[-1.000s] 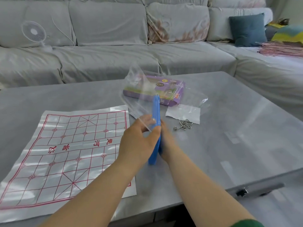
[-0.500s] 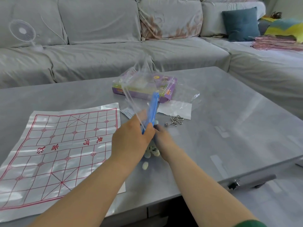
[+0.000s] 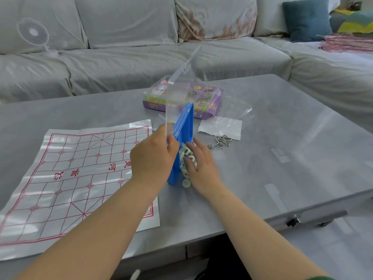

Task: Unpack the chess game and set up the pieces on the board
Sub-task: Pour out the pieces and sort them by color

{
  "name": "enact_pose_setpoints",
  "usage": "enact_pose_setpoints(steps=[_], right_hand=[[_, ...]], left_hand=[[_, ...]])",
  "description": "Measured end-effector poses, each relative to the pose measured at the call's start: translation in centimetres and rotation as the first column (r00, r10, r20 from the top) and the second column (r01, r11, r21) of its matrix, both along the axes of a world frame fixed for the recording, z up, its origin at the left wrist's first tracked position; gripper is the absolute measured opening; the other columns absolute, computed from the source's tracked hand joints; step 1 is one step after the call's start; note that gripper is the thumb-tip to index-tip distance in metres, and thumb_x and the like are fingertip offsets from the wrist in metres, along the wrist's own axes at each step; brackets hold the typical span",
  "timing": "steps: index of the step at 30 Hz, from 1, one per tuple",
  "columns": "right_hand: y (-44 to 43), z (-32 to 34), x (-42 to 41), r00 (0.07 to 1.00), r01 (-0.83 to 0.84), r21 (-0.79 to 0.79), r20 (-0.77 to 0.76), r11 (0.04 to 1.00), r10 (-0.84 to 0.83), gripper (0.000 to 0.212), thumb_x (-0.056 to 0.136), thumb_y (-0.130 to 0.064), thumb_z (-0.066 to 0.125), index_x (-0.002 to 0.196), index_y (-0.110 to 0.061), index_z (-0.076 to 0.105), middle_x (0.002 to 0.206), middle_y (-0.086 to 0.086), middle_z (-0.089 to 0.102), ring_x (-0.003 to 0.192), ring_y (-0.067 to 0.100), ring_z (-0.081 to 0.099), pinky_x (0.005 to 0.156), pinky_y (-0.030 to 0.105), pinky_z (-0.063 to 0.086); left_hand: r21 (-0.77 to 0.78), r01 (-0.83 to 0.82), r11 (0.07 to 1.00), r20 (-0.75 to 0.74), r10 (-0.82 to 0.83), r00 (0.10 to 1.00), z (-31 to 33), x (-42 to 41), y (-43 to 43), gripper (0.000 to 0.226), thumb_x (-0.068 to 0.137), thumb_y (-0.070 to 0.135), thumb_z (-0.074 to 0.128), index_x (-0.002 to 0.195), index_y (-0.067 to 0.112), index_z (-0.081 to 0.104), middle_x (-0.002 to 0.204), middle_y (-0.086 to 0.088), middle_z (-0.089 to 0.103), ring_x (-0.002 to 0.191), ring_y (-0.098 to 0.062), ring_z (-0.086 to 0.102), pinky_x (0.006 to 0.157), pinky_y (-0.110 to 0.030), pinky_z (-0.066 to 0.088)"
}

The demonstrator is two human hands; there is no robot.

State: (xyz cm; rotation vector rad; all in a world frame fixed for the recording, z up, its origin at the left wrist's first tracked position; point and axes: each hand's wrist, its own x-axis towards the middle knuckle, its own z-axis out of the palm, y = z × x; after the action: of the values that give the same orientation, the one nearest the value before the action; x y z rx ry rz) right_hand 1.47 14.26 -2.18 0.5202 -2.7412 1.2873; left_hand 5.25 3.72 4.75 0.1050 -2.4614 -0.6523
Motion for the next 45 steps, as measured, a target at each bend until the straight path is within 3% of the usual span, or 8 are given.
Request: enact_pose_setpoints(steps=[8,15,19,25,31,34,37,45], right_hand=[[-1.0,0.0,-1.6,0.995,-0.091,0.391,0.074,0.916,0.068,0.048,0.098,-0.029,0.030,0.145,-0.024,0.017,0.156,-0.002,0.004,0.144,0.017,0.000,0.115,0.034,-0.005],[-1.1,-1.0,-2.0,0.995,-0.098,0.317,0.048,0.943,0.088,0.047,0.096,-0.027,0.040,0.140,-0.016,0.032,0.151,0.000,0.023,0.140,0.020,0.015,0.114,0.028,0.010],[-1.1,-1.0,-2.2,0.997,-0.072,0.277,0.024,0.958,0.068,0.039,0.094,-0.020,0.044,0.131,-0.009,0.044,0.140,0.007,0.037,0.130,0.024,0.028,0.107,0.025,0.019],[-1.1,-1.2,-2.4,0.999,-0.035,0.247,0.029,0.968,0.029,0.029,0.091,-0.014,0.047,0.118,-0.003,0.051,0.128,0.013,0.043,0.124,0.029,0.032,0.101,0.025,0.021],[-1.8,-1.0,-1.4,0.995,-0.049,0.296,-0.071,0.954,0.073,0.050,0.079,-0.032,0.034,0.117,-0.012,0.060,0.124,0.014,0.049,0.121,0.035,0.038,0.104,0.040,0.025],[-2.0,-1.0,-1.3,0.994,-0.087,0.368,-0.035,0.926,0.107,0.053,0.078,-0.039,0.031,0.117,-0.016,0.059,0.129,0.009,0.046,0.123,0.030,0.034,0.107,0.039,0.020],[-1.7,-1.1,-1.8,0.994,-0.094,0.399,-0.021,0.912,0.112,0.033,0.090,-0.026,0.046,0.120,-0.016,0.054,0.135,0.005,0.038,0.128,0.026,0.027,0.110,0.034,0.015],[-1.8,-1.1,-1.8,0.996,-0.051,0.361,-0.044,0.931,0.072,0.027,0.087,-0.016,0.050,0.111,-0.003,0.053,0.120,0.012,0.047,0.114,0.028,0.038,0.099,0.030,0.023]], left_hand=[[0.063,-0.004,0.998,-0.080,0.009,0.997,-0.5,0.0,-1.4,0.037,0.096,0.023,0.036,0.129,0.014,0.049,0.104,-0.012,0.068,0.082,-0.029,0.063,0.065,-0.027,0.040],[0.074,0.090,0.993,-0.086,-0.084,0.993,-0.9,0.1,-2.7,0.049,0.087,0.032,0.032,0.121,0.009,0.057,0.087,-0.015,0.070,0.053,-0.018,0.050,0.050,-0.013,0.033],[0.143,0.174,0.974,-0.061,-0.167,0.984,-0.8,0.3,-3.0,0.063,0.083,0.045,0.023,0.119,0.008,0.058,0.083,-0.017,0.070,0.051,-0.022,0.053,0.049,-0.023,0.045],[0.141,0.184,0.973,-0.048,-0.179,0.983,-1.0,0.1,-3.8,0.048,0.085,0.030,0.033,0.117,0.005,0.059,0.073,-0.016,0.066,0.045,-0.003,0.037,0.045,-0.009,0.026],[0.161,0.172,0.972,-0.083,-0.161,0.983,-0.9,0.1,-3.8,0.043,0.087,0.026,0.036,0.115,0.003,0.060,0.054,0.008,0.047,0.043,-0.004,0.036,0.048,-0.001,0.035],[0.270,0.197,0.942,-0.080,-0.182,0.980,-0.8,-0.1,-3.7,0.031,0.092,0.021,0.042,0.115,0.009,0.060,0.084,-0.010,0.068,0.064,-0.013,0.056,0.057,-0.005,0.040],[0.431,0.229,0.873,-0.058,-0.227,0.972,-0.6,-0.3,-3.4,0.023,0.093,0.012,0.044,0.110,0.020,0.058,0.099,0.011,0.060,0.093,-0.007,0.056,0.076,-0.001,0.039],[0.532,0.242,0.812,-0.023,-0.272,0.962,-0.1,-0.6,-4.0,0.028,0.093,0.015,0.042,0.090,0.042,0.050,0.096,0.020,0.056,0.090,0.004,0.054,0.076,-0.001,0.039]])
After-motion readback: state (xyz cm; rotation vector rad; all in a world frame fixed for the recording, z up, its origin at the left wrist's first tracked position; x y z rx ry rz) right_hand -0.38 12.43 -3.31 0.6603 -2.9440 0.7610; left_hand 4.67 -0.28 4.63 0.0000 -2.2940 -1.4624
